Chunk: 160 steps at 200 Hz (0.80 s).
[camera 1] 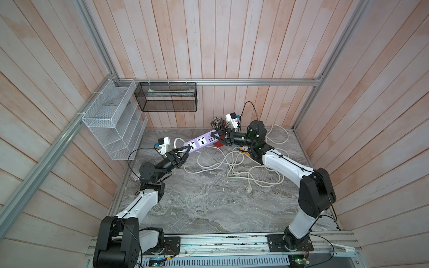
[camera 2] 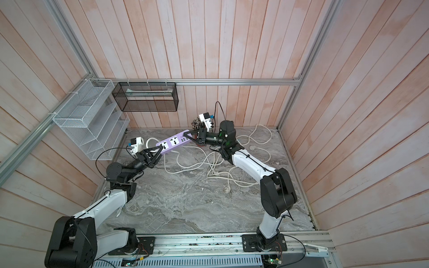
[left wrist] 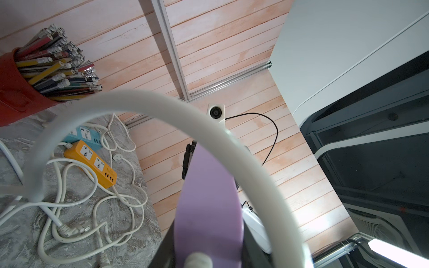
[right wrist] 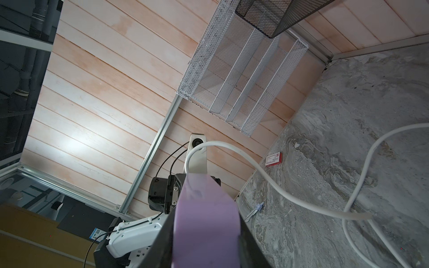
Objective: Unwrap the cord wrapped around the power strip
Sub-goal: Place the power strip at the center of the board.
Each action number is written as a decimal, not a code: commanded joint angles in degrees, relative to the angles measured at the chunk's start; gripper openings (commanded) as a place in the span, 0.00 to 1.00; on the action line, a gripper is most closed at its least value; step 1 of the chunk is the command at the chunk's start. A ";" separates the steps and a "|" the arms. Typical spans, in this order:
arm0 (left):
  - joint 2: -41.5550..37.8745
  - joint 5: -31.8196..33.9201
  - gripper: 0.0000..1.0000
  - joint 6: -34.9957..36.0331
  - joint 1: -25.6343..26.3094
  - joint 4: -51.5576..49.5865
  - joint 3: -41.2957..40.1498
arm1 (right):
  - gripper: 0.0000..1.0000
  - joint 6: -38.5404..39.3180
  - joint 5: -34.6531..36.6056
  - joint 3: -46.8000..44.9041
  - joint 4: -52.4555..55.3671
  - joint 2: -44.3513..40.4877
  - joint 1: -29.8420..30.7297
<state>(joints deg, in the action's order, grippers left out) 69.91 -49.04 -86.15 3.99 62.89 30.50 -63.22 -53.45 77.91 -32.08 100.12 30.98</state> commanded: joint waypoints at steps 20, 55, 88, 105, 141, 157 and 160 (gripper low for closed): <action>-0.75 -0.19 0.51 1.51 0.15 -5.08 2.71 | 0.01 6.24 0.34 -0.71 -0.91 -1.16 -1.47; -3.61 0.87 1.00 6.10 -2.20 -13.46 2.06 | 0.00 7.11 0.89 -3.15 0.17 -3.35 -3.71; -6.65 1.44 1.00 11.07 -5.99 -21.95 2.25 | 0.00 9.37 2.27 -6.25 2.46 -5.64 -4.51; -8.85 2.61 1.00 16.36 -7.62 -29.64 3.50 | 0.00 10.48 2.90 -8.66 3.46 -7.03 -4.87; -11.72 3.71 1.00 23.61 -10.59 -38.81 6.37 | 0.00 11.45 3.48 -16.54 4.48 -9.95 -4.21; -11.75 3.42 1.00 23.75 -11.74 -38.90 6.69 | 0.00 11.84 4.20 -20.66 4.54 -11.10 -3.31; -11.73 3.36 1.00 23.75 -11.85 -38.83 6.76 | 0.00 11.96 4.29 -21.48 4.63 -11.27 -3.19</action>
<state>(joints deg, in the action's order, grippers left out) 58.76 -46.17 -66.96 -6.52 28.77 35.59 -53.06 -50.35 61.08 -27.92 90.98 26.57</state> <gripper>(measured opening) 0.997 0.334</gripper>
